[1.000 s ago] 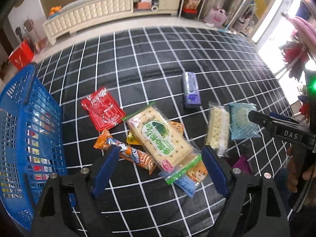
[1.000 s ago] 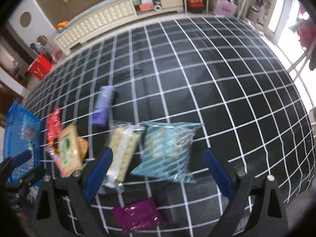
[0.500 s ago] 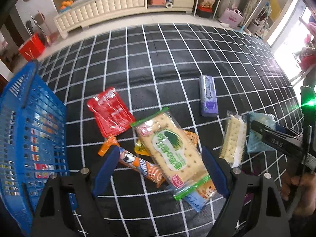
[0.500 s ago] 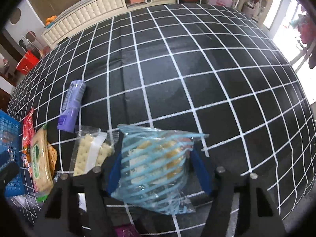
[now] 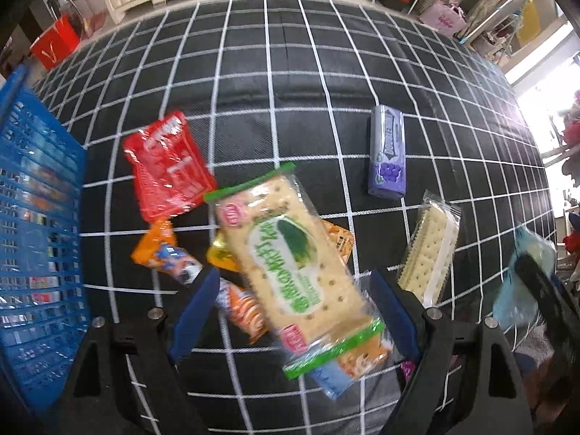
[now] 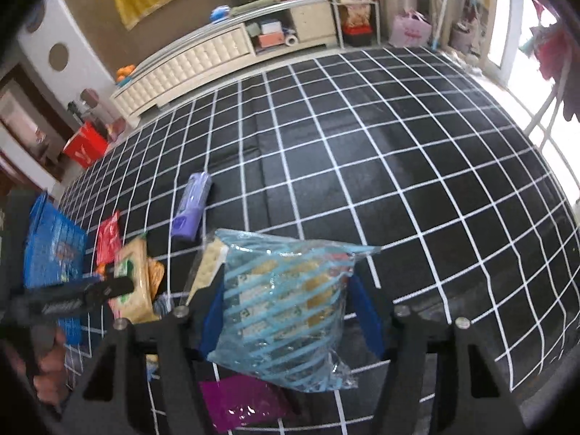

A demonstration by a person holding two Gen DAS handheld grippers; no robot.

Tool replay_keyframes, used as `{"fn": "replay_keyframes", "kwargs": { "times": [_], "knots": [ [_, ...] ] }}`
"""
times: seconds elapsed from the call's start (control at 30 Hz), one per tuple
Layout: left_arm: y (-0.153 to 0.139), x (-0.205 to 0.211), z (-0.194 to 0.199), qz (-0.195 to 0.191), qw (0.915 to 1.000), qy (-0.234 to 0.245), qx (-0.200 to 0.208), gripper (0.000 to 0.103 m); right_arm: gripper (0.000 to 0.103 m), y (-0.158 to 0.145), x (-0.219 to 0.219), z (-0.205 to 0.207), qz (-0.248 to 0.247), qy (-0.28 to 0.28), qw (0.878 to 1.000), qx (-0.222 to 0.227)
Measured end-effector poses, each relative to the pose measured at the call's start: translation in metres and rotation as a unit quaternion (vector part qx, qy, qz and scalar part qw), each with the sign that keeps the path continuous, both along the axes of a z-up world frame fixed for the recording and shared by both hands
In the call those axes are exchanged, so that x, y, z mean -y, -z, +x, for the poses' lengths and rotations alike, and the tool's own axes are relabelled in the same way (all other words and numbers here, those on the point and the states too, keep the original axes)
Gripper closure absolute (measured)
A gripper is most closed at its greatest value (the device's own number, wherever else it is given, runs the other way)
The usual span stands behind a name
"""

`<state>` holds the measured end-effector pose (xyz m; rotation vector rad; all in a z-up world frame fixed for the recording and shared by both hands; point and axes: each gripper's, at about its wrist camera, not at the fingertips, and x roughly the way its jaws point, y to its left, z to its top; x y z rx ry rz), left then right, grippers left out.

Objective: Organize snacks
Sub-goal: 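Grasp the green-labelled cracker pack with left tool while right grasps another blue mesh bag, then carry the cracker pack into the basket and open left tool while right carries bag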

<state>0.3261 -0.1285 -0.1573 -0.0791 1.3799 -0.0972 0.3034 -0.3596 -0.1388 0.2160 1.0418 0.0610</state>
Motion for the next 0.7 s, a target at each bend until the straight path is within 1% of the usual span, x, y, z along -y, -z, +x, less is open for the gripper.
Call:
{"fn": "replay_keyframes", "kwargs": {
  "times": [0.03,0.1,0.17,0.23,0.3,0.37,0.43,0.5,0.6,0.63,0.7],
  "knots": [
    [0.003,0.002,0.001,0.003,1.0000,-0.005,-0.001,0.020,0.036,0.004,-0.010,0.007,-0.003,-0.004,1.000,0.000],
    [0.009,0.004,0.002,0.006,0.9998,-0.017,0.000,0.020,0.036,0.011,-0.015,0.008,0.001,-0.011,1.000,-0.007],
    [0.017,0.004,0.006,0.009,0.9996,-0.026,-0.006,0.020,0.036,0.018,-0.012,0.008,0.011,-0.012,1.000,-0.013],
    [0.025,0.004,0.010,0.028,0.9989,-0.036,-0.010,0.020,0.036,0.021,-0.011,0.009,0.015,-0.014,1.000,-0.017],
    [0.031,0.002,0.013,0.034,0.9986,-0.041,-0.006,0.020,0.036,0.023,-0.009,0.009,0.018,-0.014,1.000,-0.017],
    [0.032,0.005,0.016,0.044,0.9984,-0.035,0.002,0.020,0.036,0.024,-0.009,0.009,0.020,-0.012,1.000,-0.019],
    [0.036,0.009,0.020,0.057,0.9981,-0.025,-0.004,0.020,0.036,0.026,-0.009,0.011,0.024,-0.010,0.999,-0.021],
    [0.042,0.010,0.023,0.048,0.9980,-0.033,-0.027,0.023,0.036,0.027,-0.008,0.011,0.029,-0.007,0.999,-0.023],
    [0.038,0.011,0.017,0.039,0.9989,-0.025,-0.010,0.031,0.036,0.028,-0.009,0.010,0.026,-0.007,0.999,-0.022],
    [0.036,0.013,0.014,0.031,0.9993,-0.017,-0.005,0.048,0.036,0.028,-0.009,0.009,0.025,-0.007,0.999,-0.023],
    [0.033,0.012,0.006,0.023,0.9997,-0.007,-0.005,0.049,0.036,0.027,-0.009,0.008,0.029,-0.005,0.999,-0.025]
  ]
}}
